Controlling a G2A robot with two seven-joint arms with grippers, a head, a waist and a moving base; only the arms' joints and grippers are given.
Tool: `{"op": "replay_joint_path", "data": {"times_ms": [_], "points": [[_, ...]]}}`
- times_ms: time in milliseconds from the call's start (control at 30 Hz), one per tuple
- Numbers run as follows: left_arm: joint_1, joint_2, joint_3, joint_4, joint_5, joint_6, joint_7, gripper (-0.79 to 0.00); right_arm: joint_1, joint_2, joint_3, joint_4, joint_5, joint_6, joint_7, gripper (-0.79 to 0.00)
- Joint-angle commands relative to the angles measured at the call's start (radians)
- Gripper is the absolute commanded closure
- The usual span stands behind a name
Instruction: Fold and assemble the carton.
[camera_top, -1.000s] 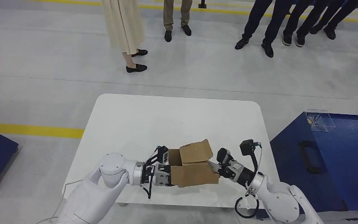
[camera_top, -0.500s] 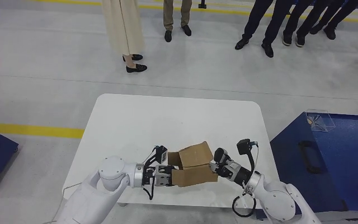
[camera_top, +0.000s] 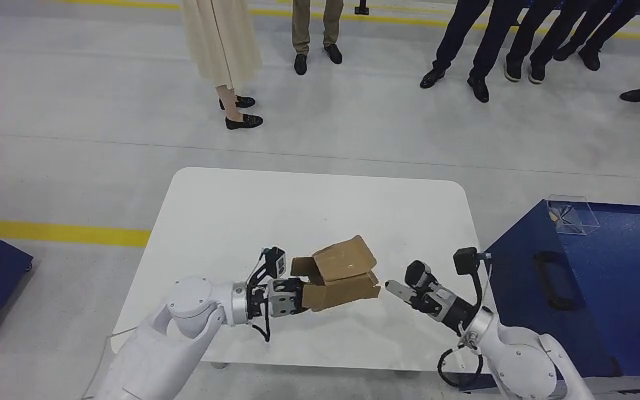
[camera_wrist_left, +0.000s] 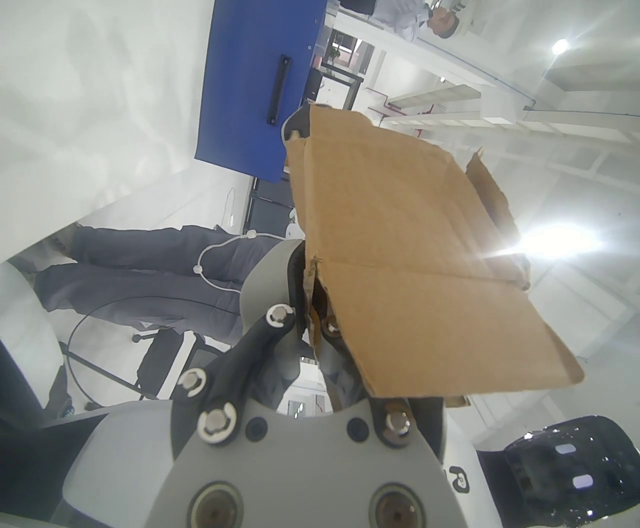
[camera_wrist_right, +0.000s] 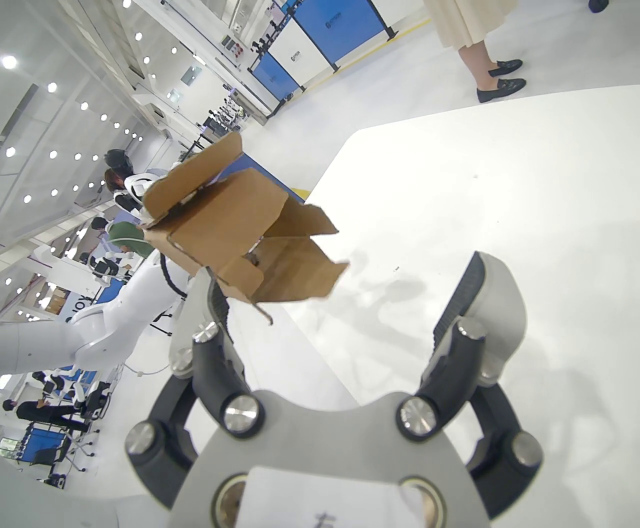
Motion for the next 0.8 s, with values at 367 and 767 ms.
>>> {"op": "replay_joint_path", "data": {"times_ms": [367, 767], "points": [[-0.013, -0.012, 0.039, -0.003, 0.004, -0.006, 0.019, 0.000, 0.068, -0.010, -0.084, 0.044, -0.075, 0.020, -0.025, -0.785], [-0.008, -0.010, 0.054, -0.016, 0.070, -0.079, -0.049, 0.000, 0.062, -0.008, -0.037, 0.025, -0.021, 0.024, -0.021, -0.785]]}}
